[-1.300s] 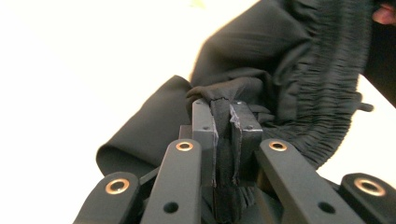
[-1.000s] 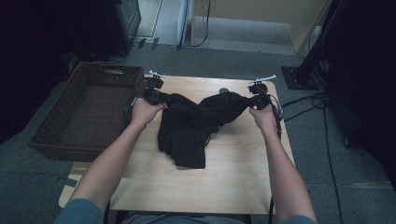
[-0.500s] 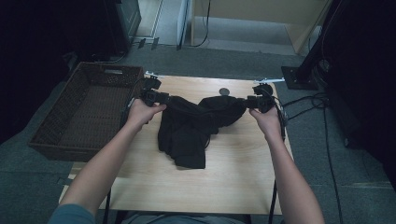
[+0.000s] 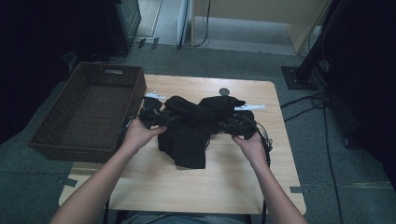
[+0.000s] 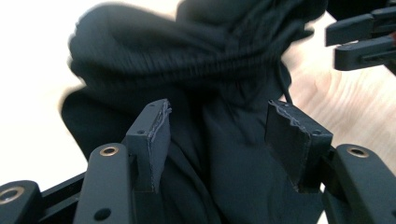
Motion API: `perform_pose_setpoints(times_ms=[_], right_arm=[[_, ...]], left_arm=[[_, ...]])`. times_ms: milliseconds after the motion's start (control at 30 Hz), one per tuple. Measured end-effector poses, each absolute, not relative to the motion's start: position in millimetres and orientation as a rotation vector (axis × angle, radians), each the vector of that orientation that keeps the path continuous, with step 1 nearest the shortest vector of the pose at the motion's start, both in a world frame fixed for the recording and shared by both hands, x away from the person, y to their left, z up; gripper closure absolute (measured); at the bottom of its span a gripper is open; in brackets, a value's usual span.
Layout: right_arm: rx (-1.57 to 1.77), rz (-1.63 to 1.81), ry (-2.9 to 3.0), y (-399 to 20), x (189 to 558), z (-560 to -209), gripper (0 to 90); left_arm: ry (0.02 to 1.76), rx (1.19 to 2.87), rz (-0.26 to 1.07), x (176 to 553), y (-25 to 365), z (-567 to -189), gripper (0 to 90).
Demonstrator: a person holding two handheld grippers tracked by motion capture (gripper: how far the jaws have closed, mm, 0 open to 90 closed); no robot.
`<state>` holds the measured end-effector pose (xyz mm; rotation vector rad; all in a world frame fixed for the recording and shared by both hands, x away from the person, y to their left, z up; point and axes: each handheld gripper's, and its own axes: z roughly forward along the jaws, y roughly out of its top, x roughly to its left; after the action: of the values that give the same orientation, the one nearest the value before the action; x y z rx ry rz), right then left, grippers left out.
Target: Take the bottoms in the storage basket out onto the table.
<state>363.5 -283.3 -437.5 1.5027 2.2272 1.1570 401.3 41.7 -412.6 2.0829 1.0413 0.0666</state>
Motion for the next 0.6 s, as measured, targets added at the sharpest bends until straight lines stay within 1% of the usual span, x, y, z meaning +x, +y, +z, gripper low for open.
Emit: perform_pose_setpoints(times_ms=[67,233,300,433,533,600], right_arm=[[1.511,1.167,2.235,-275.9,364.0,-445.4,46.5],[1.550,1.168,2.248,-260.0,366.4,-459.8,42.9],[1.541,1.173,2.228,-248.2,369.9,-473.6,42.0],[1.569,1.192,2.211,-240.6,375.8,-483.4,42.2],[1.571,1.171,2.192,-228.4,383.1,-495.8,42.2],[1.569,1.167,2.193,-225.6,384.5,-498.6,42.1]], left_arm=[[1.051,2.077,0.033,395.5,41.2,-424.5,40.3],[1.048,2.087,0.033,386.7,36.3,-441.9,39.5],[1.058,2.100,0.024,384.1,34.0,-450.7,39.1],[1.058,2.132,0.052,379.7,31.1,-466.6,38.4],[1.072,2.111,0.029,377.6,33.0,-484.6,38.0],[1.070,2.113,0.033,377.1,33.2,-488.8,39.9]])
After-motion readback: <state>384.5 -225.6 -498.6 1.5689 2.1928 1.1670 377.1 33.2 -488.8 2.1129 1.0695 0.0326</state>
